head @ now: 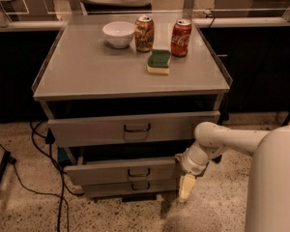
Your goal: Open middle drawer
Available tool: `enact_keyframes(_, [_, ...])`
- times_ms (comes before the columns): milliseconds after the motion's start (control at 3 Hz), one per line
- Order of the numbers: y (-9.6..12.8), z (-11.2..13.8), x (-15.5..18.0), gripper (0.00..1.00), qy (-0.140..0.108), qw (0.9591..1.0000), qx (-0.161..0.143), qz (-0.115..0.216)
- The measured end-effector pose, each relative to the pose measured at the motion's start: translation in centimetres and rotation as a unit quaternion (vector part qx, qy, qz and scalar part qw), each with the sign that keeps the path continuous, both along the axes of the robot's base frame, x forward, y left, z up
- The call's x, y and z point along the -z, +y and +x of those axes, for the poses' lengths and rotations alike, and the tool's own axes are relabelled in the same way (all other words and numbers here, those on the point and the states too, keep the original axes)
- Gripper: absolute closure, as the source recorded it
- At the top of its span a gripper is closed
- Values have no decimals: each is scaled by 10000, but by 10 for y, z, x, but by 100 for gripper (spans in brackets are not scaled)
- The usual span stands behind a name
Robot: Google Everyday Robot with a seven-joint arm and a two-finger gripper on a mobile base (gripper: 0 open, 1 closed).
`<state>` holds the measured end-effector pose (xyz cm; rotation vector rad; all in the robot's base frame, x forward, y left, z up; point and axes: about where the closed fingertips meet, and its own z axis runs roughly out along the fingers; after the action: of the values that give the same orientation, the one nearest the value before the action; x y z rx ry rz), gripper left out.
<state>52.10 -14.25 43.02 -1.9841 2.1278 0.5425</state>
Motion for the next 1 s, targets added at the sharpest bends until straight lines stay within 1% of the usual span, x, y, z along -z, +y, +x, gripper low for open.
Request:
enact_keyframes(333, [-6, -25, -8, 0, 411, 9990, -143, -86])
enact_keyframes(667, [-17, -62, -9, 0, 1271, 9904, -452, -301])
enact_keyframes(1000, [-20, -70, -12, 0, 1452, 9875, -511, -343])
